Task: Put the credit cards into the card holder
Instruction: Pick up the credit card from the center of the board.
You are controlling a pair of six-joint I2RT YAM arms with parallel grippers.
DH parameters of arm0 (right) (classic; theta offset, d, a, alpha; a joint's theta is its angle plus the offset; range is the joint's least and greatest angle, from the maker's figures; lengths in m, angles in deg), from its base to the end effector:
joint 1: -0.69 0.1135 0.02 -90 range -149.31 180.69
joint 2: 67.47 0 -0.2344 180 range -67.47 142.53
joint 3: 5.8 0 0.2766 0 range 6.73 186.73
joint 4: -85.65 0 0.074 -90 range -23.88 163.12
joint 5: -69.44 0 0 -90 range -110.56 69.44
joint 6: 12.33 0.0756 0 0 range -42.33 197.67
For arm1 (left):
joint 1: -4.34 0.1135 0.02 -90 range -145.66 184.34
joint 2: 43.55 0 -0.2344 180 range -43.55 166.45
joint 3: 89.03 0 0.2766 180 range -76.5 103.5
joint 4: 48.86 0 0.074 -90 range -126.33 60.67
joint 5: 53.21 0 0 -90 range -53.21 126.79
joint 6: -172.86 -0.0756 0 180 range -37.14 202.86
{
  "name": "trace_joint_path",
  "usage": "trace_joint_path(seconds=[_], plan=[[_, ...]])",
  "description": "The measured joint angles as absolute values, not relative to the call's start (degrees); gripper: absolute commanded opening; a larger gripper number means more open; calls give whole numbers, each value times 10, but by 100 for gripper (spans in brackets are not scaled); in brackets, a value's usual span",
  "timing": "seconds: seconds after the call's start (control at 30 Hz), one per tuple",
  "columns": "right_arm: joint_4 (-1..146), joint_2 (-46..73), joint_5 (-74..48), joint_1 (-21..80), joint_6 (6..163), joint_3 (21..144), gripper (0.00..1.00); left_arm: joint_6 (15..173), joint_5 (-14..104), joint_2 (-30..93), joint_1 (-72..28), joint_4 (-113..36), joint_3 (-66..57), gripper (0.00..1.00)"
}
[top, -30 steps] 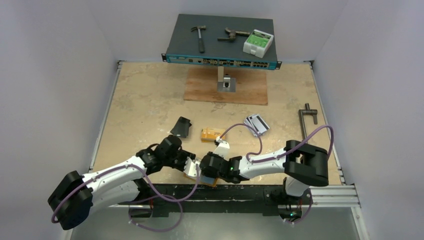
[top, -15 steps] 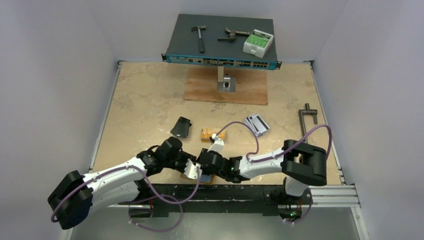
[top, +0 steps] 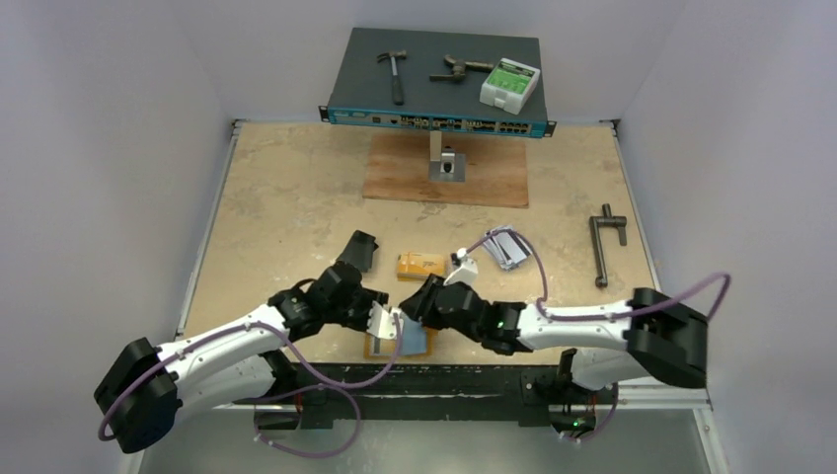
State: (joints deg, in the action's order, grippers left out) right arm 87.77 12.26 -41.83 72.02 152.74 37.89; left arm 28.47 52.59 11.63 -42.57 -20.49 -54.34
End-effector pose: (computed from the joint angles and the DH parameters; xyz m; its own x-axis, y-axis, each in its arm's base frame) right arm 0.1290 0.2960 0.1008 -0.8060 0.4276 -0.4094 -0.0300 0.6612 0.7496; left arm 0.1502 -0.1906 0.0986 0.3712 0.7483 -0.5498 0.8987 -0.1406 0.4155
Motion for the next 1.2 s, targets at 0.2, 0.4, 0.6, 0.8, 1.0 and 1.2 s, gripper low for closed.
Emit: trace_joint_path(seconds=[0.2,0.4,0.6,0.8,1.0,1.2], plan=[[766,-49,-440,638,1454,409,67,364,499,117,-413,-126,-419,60],[651,-121,-453,544,1395,483,78,421,485,122,-405,-49,-320,65],[593,-161,-448,405,1377,469,97,449,481,152,-382,30,-267,69],[575,-172,-414,257,1370,401,99,494,496,195,-355,77,-239,66],[578,-139,-394,192,1361,378,99,513,517,212,-354,90,-232,64],[629,-50,-386,158,1350,375,99,522,531,210,-351,92,-232,62]])
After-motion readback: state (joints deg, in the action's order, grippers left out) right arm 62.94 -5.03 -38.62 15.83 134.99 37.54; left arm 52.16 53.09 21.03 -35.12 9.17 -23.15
